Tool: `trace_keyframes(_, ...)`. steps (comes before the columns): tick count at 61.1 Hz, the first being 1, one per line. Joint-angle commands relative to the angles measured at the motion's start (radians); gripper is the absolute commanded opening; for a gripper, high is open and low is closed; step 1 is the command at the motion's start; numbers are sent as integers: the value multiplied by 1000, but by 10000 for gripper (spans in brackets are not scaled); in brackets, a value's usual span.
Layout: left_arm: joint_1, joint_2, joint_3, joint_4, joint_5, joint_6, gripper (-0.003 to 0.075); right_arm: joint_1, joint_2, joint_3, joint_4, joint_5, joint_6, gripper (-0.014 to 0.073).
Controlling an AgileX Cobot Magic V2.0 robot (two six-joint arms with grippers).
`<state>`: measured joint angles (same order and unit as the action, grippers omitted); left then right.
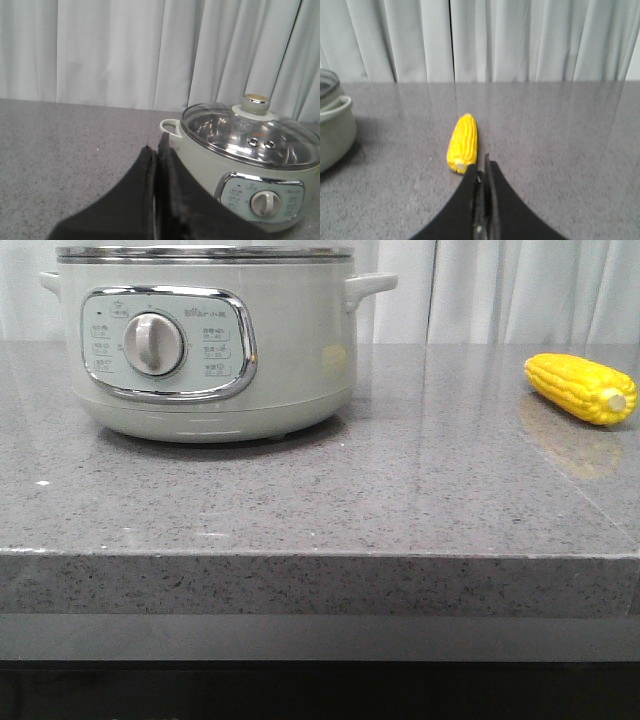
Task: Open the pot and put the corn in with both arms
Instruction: 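Move the left gripper toward the glass lid knob of the pot, then grasp the silver knob of the glass lid with the left gripper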
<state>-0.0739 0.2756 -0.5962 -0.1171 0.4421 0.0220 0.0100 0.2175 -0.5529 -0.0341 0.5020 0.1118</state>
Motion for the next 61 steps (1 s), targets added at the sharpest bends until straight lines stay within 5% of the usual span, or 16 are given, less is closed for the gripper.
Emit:
trace_keyframes(1,3,82,-84,-19,-20,-8,-20,-5,95,-96,-5,31,-4,-69)
trace_keyframes(31,3,188,-81,-30,-24,-8,-20,-5,245,-122,-6,91,-4,-66)
trace_keyframes(38,3,190,-81,-26,-24,32,6,-5,246,-122,-6,81,-4,22)
trace_keyframes(46,3,190,-81,-26,-41,78,220,-5,246,-122,-6,75,-4,329)
trace_keyframes(51,3,190,-81,-26,-74,83,428,-5,246,-122,-6,75,-4,491)
trace_keyframes(56,3,201,-81,-35,-120,83,542,-5,246,-122,-6,74,-4,556)
trace_keyframes(61,3,231,-92,-42,-139,83,545,-5,246,-122,-5,73,-4,549)
